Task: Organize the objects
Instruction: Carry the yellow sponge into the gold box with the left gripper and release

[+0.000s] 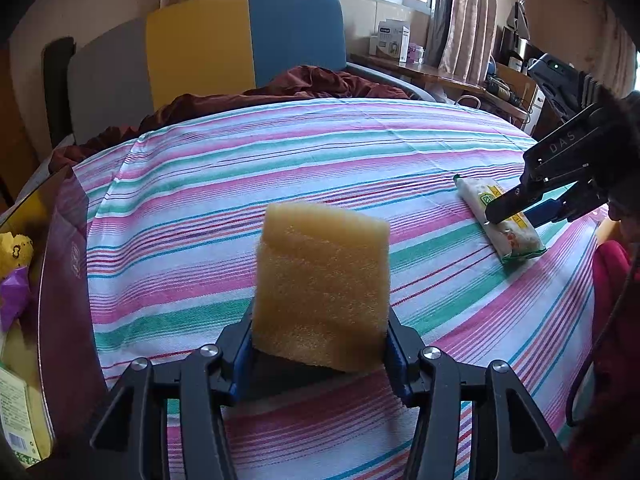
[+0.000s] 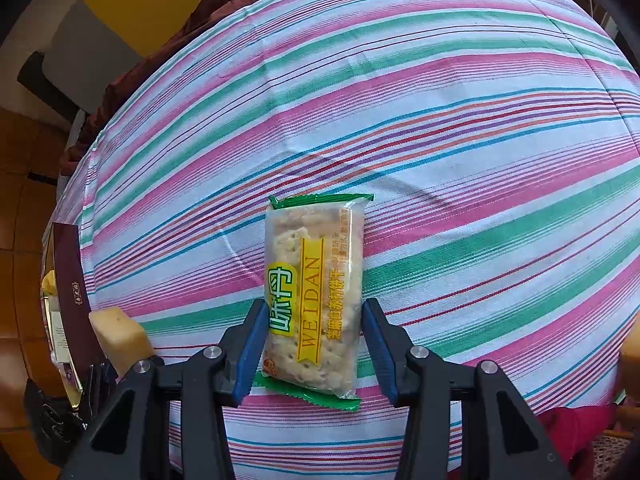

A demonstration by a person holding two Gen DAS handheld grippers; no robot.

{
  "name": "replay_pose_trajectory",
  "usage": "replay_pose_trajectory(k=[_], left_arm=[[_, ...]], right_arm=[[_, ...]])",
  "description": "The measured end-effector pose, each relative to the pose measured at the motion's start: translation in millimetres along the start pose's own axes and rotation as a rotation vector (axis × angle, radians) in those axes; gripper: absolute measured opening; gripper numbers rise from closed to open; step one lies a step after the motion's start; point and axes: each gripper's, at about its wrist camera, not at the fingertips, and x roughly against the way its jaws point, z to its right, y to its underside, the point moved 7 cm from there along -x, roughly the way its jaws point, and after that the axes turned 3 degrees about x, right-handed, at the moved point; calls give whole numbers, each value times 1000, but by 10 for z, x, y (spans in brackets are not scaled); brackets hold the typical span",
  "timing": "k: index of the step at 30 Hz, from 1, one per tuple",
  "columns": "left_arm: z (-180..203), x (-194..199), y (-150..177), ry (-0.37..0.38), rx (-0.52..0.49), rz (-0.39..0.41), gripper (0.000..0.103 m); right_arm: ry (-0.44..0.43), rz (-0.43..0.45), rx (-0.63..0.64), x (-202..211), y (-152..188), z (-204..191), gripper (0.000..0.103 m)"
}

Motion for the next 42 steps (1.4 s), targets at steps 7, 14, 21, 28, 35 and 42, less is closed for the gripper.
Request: replay_pose_trajectory(k=[7, 14, 21, 28, 35, 42], left_arm=[[6, 4, 10, -11, -9, 2, 55], [30, 22, 5, -33, -41, -5, 54], [-16, 400, -50, -24, -43, 18, 53], [-259, 1028, -48, -14, -11, 80, 53], [-1286, 1584, 4, -151, 139, 159, 53], [-2249, 1698, 359, -319, 305, 113, 53]], right_arm=[[-2, 1, -1, -1, -9, -15, 48], [-14, 14, -23, 32, -22, 11, 42], [-22, 16, -31, 22, -46, -37, 42], [-19, 13, -29, 12, -59, -121, 42], [-11, 14, -29, -4, -84, -233, 42], [2, 14, -28, -30, -114, -370, 42]])
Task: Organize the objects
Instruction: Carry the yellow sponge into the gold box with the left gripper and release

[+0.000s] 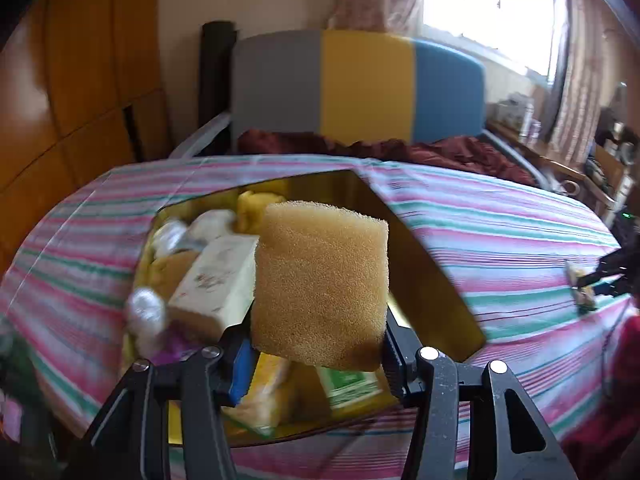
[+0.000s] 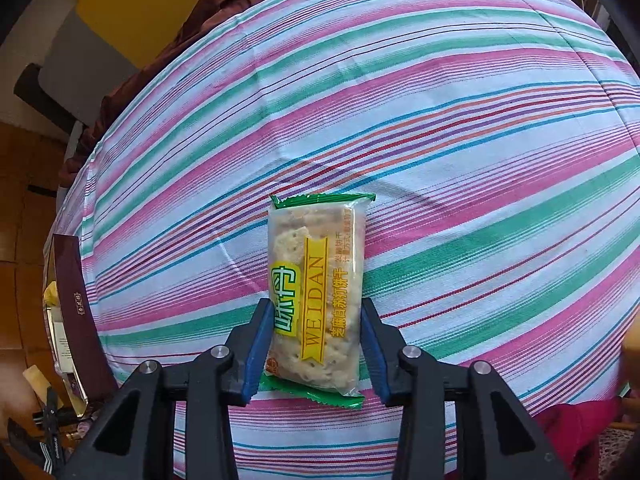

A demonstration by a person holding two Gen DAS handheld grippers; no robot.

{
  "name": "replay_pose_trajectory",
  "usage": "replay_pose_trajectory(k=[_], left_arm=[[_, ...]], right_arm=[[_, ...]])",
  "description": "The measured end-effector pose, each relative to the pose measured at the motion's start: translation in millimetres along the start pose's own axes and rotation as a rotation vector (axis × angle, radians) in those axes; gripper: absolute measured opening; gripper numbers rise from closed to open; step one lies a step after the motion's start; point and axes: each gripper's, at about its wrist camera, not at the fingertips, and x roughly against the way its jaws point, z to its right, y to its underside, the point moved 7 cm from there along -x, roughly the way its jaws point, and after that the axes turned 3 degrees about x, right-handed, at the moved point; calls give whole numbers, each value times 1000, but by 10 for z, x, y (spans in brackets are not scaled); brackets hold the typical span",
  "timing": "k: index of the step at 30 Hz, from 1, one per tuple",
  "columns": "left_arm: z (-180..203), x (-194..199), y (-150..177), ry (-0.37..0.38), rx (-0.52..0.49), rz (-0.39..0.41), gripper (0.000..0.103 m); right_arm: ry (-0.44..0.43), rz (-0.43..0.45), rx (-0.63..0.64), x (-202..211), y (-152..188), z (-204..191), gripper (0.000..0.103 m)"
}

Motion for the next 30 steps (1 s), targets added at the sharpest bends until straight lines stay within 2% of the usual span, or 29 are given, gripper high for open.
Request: replay_pose_trajectory(k=[3, 8, 23, 30], left_arm=[[-191, -50, 5, -42, 22, 0, 53], [-166, -152, -73, -61, -15, 10, 53], [128, -679, -307, -1, -78, -68, 53], [151, -930, -373, 29, -59, -119, 53]], right_arm=[[2, 0, -1, -15, -14, -63, 42], [11, 0, -3, -45, -38, -183, 42], [22, 10, -30, -163, -139, -580, 42], [-12, 33, -65, -218, -222, -768, 42]])
